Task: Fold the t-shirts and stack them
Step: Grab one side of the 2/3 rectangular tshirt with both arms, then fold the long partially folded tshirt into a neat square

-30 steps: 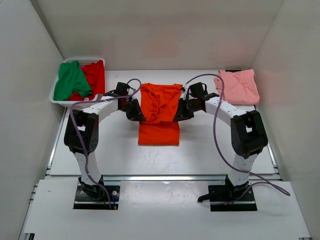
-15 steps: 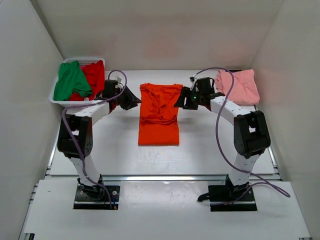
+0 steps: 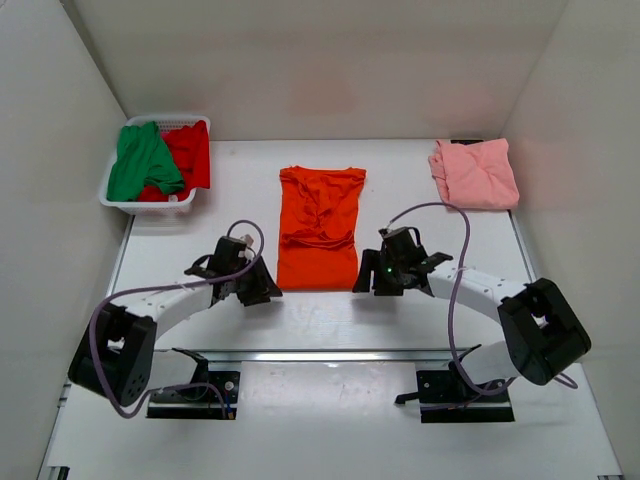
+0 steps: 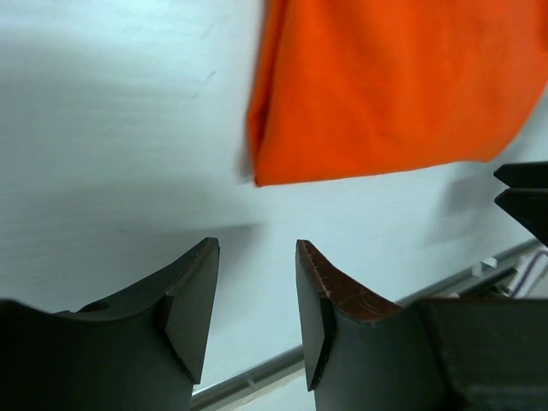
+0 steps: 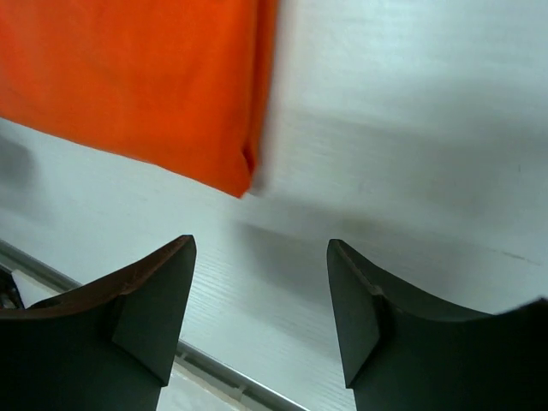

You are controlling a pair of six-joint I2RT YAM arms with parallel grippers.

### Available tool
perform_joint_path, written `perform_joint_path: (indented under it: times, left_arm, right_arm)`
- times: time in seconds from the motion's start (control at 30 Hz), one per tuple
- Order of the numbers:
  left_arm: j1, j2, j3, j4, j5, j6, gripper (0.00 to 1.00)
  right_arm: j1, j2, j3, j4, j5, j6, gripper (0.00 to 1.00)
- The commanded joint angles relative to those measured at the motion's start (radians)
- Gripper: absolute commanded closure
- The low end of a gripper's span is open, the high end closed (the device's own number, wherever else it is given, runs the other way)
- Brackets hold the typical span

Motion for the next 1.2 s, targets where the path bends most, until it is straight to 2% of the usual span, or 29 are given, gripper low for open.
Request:
perform_joint_path:
  times: [0.0,0.47,0.5,0.53,0.57,0.6,0.63,0.67,0.77,0.9,1.0,1.17]
  left_arm:
    - [-0.032,-0.066,-0.036,0.103,-0.111,-0.074,0.48]
    - [-0.057,0.071,-0.016,0.212,-0.202,-0.124,0.45]
    - [-0.062,0.074,-0.010,0.237,-0.202,-0.130,0.46]
    - [-0.057,0.097,-0.013,0.242,-0.193,-0.133,0.46]
    - [-0.054,0.121,0.011,0.242,-0.190,-0.133,0.52]
    - [-0.057,0.133,0.031,0.237,-0.170,-0.122,0.70]
    - [-0.059,0.161,0.051,0.220,-0.147,-0.113,0.83]
    - [-0.057,0.176,0.080,0.203,-0.141,-0.110,1.00]
    - [-0.036,0.168,0.181,0.145,-0.104,-0.102,1.00]
    - [-0.028,0.072,0.279,0.077,-0.136,-0.076,1.00]
    - [-0.017,0.029,0.249,0.041,-0.096,-0.076,1.00]
    - [-0.052,-0.102,0.090,-0.002,-0.072,-0.091,1.00]
  right_arm:
    - [0.027,-0.037,-0.037,0.111,0.072,0.114,0.40]
    - [0.025,0.134,-0.020,0.223,-0.003,0.133,0.47]
    - [0.028,0.139,-0.004,0.223,-0.009,0.128,0.49]
    - [0.028,0.159,0.009,0.218,-0.014,0.124,0.56]
    - [0.036,0.179,0.021,0.221,-0.014,0.125,0.61]
    - [0.033,0.194,0.033,0.208,-0.033,0.125,0.76]
    - [0.034,0.199,0.062,0.185,-0.038,0.106,0.99]
    - [0.036,0.202,0.084,0.163,-0.043,0.096,1.00]
    - [0.025,0.170,0.153,0.113,-0.027,0.064,1.00]
    - [0.011,0.096,0.217,0.027,-0.004,0.027,1.00]
    - [-0.002,0.050,0.193,0.005,-0.012,0.026,1.00]
    - [0.042,-0.023,0.107,-0.015,-0.030,0.050,1.00]
